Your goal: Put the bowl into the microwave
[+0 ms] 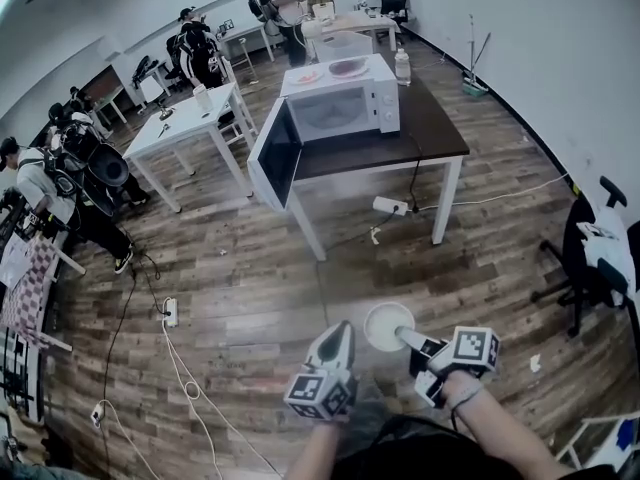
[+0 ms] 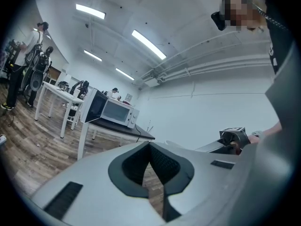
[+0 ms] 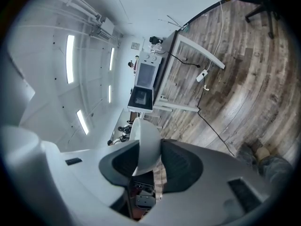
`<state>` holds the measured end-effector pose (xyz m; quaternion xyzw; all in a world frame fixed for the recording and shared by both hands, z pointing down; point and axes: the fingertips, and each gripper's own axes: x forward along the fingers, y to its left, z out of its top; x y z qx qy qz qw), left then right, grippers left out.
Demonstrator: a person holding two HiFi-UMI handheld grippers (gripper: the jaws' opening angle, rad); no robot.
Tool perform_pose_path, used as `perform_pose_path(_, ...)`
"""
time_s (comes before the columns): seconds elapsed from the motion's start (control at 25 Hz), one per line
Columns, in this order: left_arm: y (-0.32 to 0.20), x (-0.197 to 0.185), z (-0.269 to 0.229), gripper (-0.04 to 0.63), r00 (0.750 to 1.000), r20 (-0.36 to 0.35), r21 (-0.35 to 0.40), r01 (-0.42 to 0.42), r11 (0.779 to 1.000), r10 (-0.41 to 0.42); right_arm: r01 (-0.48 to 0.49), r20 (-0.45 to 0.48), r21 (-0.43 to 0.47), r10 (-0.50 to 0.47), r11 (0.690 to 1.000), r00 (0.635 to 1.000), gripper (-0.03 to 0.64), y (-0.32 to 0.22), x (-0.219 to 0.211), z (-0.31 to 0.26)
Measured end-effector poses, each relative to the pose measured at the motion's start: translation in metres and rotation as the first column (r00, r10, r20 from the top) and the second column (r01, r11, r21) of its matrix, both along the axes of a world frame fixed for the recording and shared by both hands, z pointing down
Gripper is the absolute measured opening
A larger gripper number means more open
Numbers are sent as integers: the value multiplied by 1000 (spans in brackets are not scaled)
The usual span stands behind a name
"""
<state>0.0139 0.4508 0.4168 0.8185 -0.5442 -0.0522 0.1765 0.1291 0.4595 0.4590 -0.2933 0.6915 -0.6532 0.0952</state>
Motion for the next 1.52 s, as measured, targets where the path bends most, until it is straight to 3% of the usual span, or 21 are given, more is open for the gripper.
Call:
perform_pose_path(0.4,-40,-1,6,0,1000,-2,-8,-12,1000,12,-18,-26,-24,17,1000,1000,137,-37,-1,8)
perform_pose_path(1.52,-226,-25,11,1,997,6,-23,-75,997,75,-98,-88,-62,93,993,992,137,-212,-28,13)
